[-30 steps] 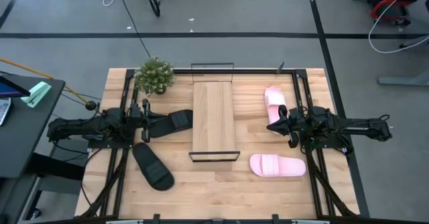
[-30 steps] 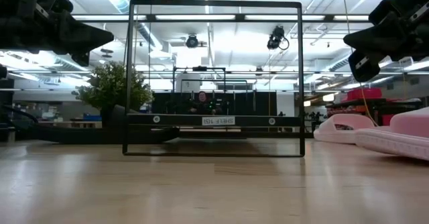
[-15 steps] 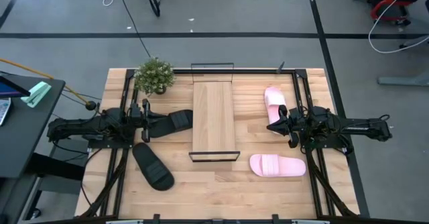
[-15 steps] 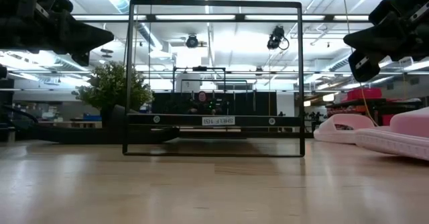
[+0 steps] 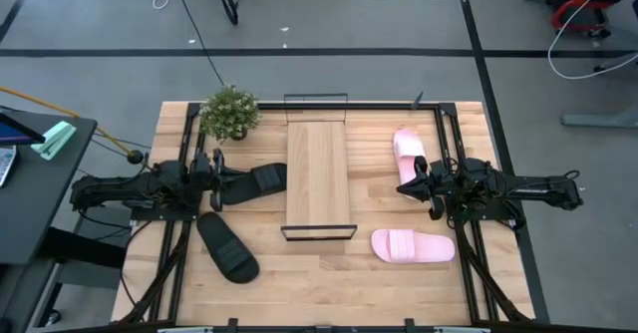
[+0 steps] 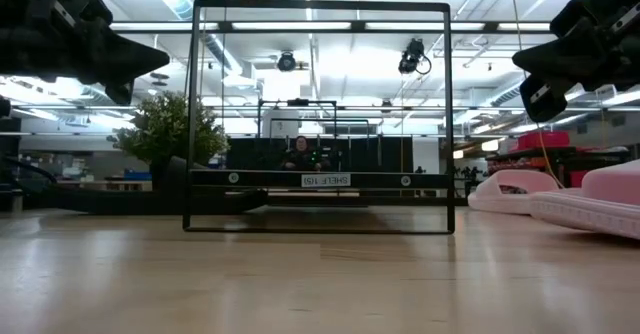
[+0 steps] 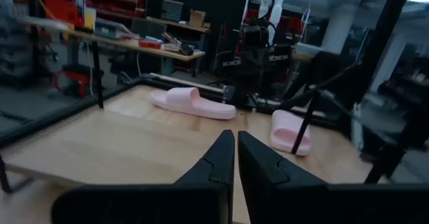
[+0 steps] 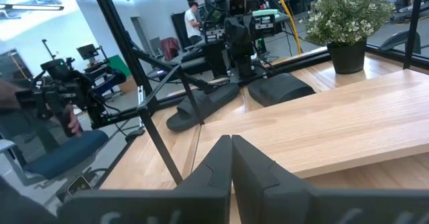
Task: Pick and place slides into the shelf
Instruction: Put the top pink slide on the shelf
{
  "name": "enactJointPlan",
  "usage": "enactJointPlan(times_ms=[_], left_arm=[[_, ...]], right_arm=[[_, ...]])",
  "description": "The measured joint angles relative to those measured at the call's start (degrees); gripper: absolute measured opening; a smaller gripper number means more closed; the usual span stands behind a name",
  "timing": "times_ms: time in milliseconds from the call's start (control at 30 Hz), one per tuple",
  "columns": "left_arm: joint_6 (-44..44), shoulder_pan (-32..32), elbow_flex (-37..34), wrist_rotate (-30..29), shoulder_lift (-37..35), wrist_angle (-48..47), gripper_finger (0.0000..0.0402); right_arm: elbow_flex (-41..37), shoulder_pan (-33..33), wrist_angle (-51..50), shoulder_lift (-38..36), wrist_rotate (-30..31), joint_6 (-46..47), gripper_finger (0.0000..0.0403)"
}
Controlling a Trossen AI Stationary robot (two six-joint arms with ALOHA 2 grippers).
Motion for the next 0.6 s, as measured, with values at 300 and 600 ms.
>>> enactJointPlan(times_ms=[300, 600], left_arm=[[-5.4, 0.0, 0.0, 0.0, 0.0, -0.1, 0.0022], [-5.4, 0.0, 0.0, -0.1, 0.0, 0.0, 0.0019]], right_arm=[[0.0, 0.0, 0.0, 0.0, 1.0, -5.9, 0.0014], [0.0, 0.0, -0.4, 0.0, 6.6, -1.3, 0.0014]])
